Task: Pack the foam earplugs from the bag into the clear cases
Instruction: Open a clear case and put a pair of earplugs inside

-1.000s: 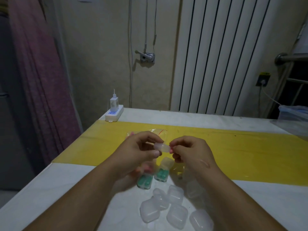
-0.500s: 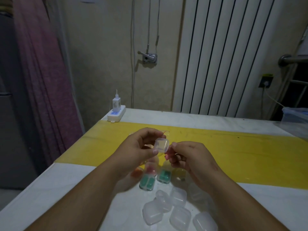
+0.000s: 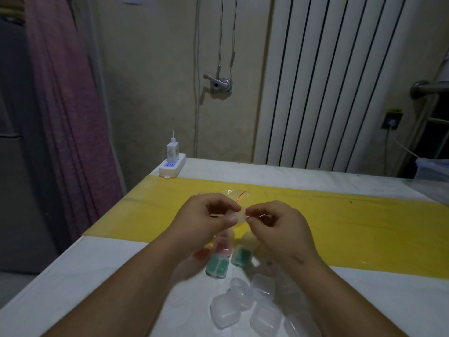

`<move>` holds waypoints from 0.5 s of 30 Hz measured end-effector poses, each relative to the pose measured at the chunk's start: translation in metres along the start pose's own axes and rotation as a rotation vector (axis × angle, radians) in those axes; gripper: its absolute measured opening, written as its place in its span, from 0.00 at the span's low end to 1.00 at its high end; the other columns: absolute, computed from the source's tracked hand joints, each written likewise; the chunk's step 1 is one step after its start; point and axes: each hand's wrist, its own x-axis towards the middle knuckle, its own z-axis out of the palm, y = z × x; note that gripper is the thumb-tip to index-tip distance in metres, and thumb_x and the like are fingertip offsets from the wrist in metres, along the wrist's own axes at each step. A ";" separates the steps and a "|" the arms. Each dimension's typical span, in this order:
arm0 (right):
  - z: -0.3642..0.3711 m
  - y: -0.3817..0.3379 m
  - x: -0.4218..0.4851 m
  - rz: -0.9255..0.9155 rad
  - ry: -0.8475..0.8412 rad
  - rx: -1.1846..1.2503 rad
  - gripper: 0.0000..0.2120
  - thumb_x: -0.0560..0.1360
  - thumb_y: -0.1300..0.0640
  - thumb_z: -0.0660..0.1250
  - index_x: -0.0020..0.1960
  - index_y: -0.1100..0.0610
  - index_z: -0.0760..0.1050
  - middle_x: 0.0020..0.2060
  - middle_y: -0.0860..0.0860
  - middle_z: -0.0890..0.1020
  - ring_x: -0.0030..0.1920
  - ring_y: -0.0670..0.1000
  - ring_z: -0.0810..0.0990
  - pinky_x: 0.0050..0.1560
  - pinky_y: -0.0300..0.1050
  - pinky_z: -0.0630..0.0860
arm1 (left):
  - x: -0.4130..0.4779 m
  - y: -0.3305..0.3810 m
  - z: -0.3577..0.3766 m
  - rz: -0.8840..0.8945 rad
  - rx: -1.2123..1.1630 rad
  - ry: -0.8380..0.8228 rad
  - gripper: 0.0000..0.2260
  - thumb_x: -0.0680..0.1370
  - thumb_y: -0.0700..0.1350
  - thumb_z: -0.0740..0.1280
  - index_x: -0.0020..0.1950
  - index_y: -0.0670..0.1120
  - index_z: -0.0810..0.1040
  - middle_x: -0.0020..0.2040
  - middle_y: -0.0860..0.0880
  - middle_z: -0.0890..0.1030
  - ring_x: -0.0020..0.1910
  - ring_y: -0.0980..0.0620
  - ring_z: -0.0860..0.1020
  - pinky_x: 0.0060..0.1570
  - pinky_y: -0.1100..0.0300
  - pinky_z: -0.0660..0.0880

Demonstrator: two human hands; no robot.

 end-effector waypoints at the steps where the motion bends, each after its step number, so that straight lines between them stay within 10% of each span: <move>1: 0.000 0.000 0.001 0.072 0.005 0.086 0.09 0.71 0.62 0.69 0.41 0.49 0.84 0.38 0.46 0.84 0.39 0.43 0.81 0.44 0.38 0.77 | 0.000 0.002 0.000 0.007 -0.029 0.018 0.10 0.71 0.31 0.73 0.45 0.45 0.84 0.41 0.51 0.84 0.41 0.59 0.82 0.40 0.64 0.79; 5: 0.002 -0.002 0.000 0.265 -0.106 0.412 0.10 0.74 0.60 0.67 0.37 0.58 0.84 0.34 0.58 0.84 0.34 0.53 0.78 0.41 0.52 0.76 | 0.000 0.004 0.001 0.065 -0.087 0.052 0.13 0.70 0.28 0.73 0.48 0.43 0.83 0.45 0.52 0.84 0.44 0.59 0.82 0.42 0.67 0.77; 15: 0.005 -0.004 -0.001 0.291 -0.114 0.432 0.09 0.73 0.54 0.71 0.38 0.57 0.85 0.35 0.57 0.85 0.36 0.49 0.81 0.43 0.47 0.80 | 0.001 -0.001 0.003 0.087 0.089 0.074 0.08 0.70 0.36 0.76 0.43 0.44 0.80 0.51 0.53 0.83 0.47 0.56 0.83 0.45 0.59 0.82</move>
